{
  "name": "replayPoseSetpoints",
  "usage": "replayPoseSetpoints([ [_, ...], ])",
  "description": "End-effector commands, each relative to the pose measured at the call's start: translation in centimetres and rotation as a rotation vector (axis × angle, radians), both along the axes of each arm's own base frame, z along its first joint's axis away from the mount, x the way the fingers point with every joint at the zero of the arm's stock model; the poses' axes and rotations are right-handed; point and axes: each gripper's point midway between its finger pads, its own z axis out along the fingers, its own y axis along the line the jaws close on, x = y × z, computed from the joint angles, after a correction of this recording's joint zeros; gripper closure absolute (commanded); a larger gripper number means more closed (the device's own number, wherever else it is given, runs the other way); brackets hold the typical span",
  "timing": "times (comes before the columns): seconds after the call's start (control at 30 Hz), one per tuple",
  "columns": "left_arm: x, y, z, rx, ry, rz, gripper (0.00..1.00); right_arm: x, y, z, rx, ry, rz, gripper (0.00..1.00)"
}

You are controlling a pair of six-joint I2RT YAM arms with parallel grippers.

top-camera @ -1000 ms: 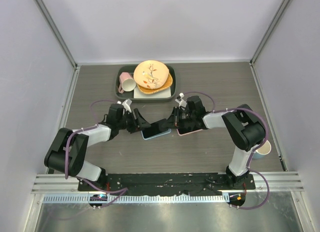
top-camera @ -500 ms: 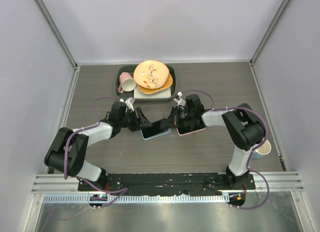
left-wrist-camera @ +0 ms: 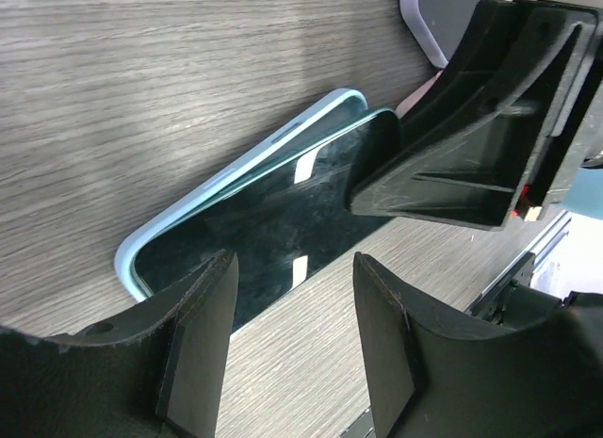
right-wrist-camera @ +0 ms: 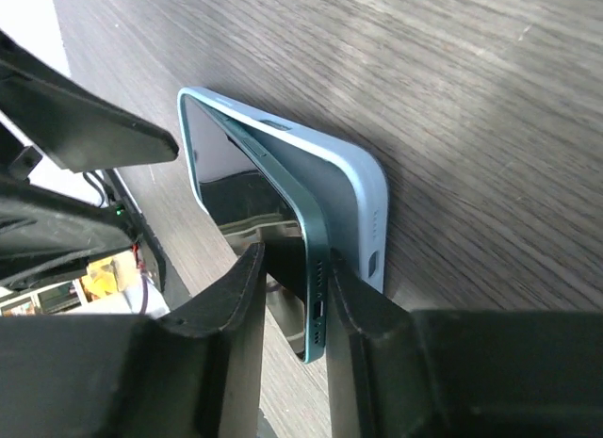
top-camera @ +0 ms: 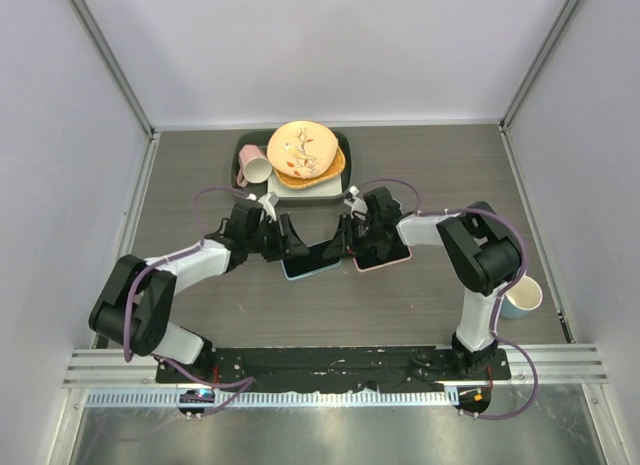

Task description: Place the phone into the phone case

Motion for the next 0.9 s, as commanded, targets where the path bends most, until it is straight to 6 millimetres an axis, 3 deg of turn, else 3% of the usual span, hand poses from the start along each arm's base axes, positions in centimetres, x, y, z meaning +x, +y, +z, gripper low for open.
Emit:
replayPoseSetpoints([
  [0.0, 0.5, -1.1, 0.4, 0.047, -0.025, -0.03, 0.45, -4.6, -6.5, -9.4, -0.465, 0.07, 0.03, 0.68],
  [0.33, 0.0, -2.3, -1.8, 0.116, 0.037, -0.072, 0.52, -4.1, -7.6, -9.4, -0.617, 0.011, 0.048, 0.57],
  [0.53, -0.4, -0.6, -4.8, 0.255, 0.136, -0.039, 0.57, -3.6, -8.6, -9.0, -0.766, -0.061, 0.063, 0.42],
  [0.87, -1.0, 0.3, -5.9, 0.311, 0.175, -0.029, 0.61, -2.8, -10.3, -8.8, -0.993, -0.144, 0.075, 0.39],
])
